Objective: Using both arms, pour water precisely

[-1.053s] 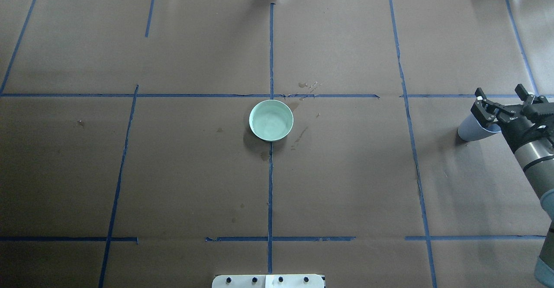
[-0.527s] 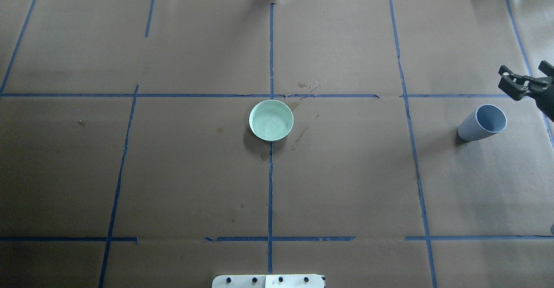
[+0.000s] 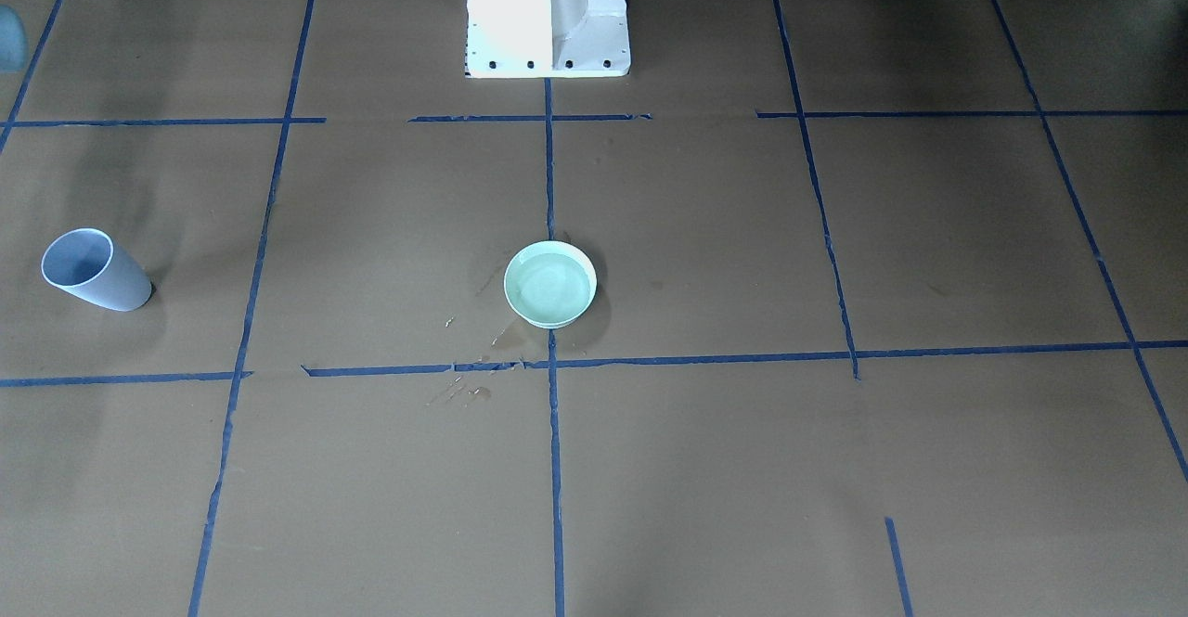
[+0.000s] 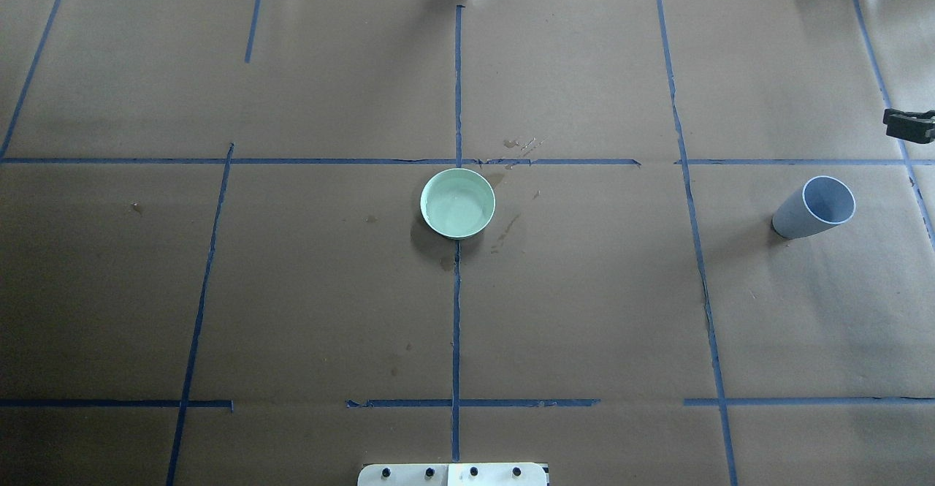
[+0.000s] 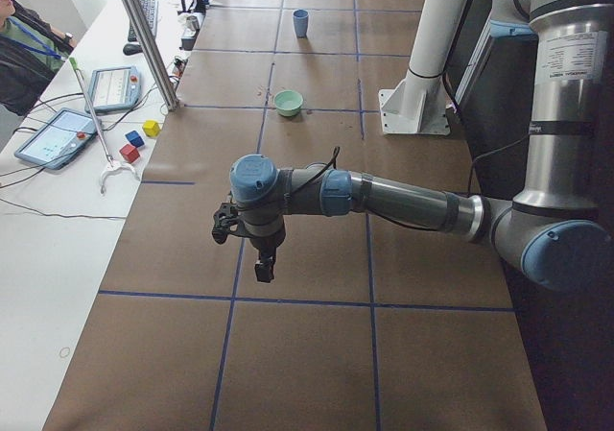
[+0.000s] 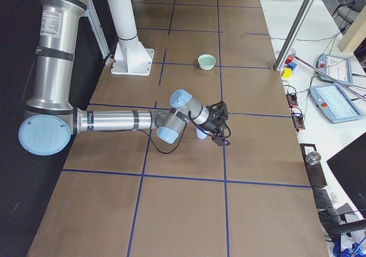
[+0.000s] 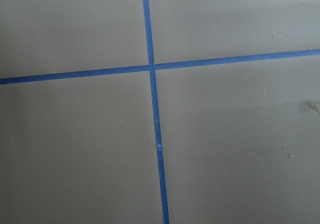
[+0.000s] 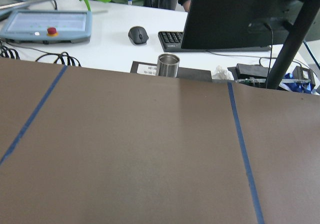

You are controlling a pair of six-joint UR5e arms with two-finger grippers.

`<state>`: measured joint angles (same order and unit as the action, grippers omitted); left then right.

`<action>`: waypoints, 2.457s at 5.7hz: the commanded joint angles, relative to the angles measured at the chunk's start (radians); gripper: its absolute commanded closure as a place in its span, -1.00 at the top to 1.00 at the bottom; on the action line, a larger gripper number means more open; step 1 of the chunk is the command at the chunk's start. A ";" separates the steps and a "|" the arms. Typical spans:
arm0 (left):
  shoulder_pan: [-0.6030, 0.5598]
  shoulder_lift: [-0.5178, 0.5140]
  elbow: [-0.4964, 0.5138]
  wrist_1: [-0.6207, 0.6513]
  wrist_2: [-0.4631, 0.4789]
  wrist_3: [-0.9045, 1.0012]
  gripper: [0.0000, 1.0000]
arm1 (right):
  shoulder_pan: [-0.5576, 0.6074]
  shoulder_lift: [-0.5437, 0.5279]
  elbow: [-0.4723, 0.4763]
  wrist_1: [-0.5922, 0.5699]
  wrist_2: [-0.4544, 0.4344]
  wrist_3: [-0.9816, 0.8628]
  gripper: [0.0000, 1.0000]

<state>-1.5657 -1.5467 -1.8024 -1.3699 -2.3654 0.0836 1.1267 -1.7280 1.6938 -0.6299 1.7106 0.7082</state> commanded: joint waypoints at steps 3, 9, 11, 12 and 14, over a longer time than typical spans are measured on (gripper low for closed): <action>0.009 -0.029 -0.005 -0.008 0.002 -0.091 1.00 | 0.348 0.065 0.003 -0.631 0.506 -0.600 1.00; 0.549 -0.287 0.008 -0.384 0.134 -0.932 1.00 | 0.415 0.090 0.007 -0.972 0.624 -0.704 1.00; 0.834 -0.556 0.151 -0.387 0.295 -1.277 1.00 | 0.413 0.091 0.007 -0.972 0.626 -0.702 1.00; 0.892 -0.679 0.261 -0.393 0.342 -1.377 1.00 | 0.412 0.091 0.007 -0.972 0.626 -0.702 1.00; 0.911 -0.733 0.294 -0.396 0.371 -1.436 1.00 | 0.412 0.091 0.006 -0.972 0.626 -0.701 1.00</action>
<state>-0.6659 -2.2431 -1.5309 -1.7651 -2.0051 -1.3134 1.5388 -1.6368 1.7001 -1.6015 2.3362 0.0066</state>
